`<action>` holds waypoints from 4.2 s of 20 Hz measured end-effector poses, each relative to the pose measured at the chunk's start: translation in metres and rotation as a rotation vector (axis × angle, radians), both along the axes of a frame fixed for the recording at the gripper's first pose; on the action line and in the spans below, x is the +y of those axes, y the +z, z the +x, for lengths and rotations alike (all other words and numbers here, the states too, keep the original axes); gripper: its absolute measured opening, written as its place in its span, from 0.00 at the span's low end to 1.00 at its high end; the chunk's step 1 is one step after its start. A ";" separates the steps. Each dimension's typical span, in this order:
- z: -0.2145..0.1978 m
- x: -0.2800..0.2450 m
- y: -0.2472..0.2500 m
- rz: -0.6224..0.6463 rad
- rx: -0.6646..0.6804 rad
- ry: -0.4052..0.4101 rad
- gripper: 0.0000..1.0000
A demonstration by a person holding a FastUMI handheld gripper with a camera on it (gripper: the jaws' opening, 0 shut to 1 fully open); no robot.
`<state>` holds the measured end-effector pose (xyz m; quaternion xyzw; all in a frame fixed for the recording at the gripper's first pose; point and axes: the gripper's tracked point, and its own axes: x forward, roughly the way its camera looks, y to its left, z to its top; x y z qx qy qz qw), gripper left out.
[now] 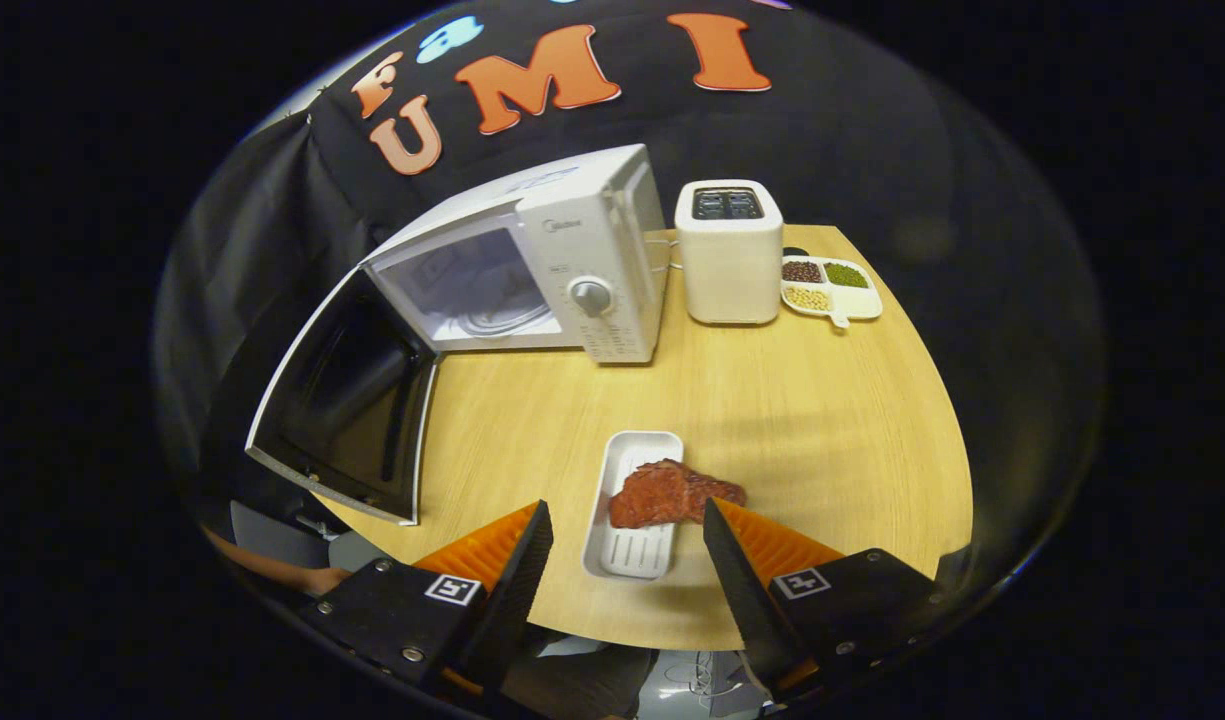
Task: Open the microwave, put the food inside, and close the microwave door.
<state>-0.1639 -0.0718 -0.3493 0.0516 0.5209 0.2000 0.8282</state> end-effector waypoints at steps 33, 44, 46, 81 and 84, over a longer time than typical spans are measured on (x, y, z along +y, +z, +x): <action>0.051 0.064 0.014 0.552 0.176 -0.463 0.11; 0.100 0.193 0.048 0.672 0.015 -0.506 0.11; 0.110 0.215 0.043 0.677 0.000 -0.526 0.11; 0.166 0.265 0.001 0.333 -0.316 -0.545 0.88; 0.123 0.258 0.040 0.337 -0.382 -0.469 0.91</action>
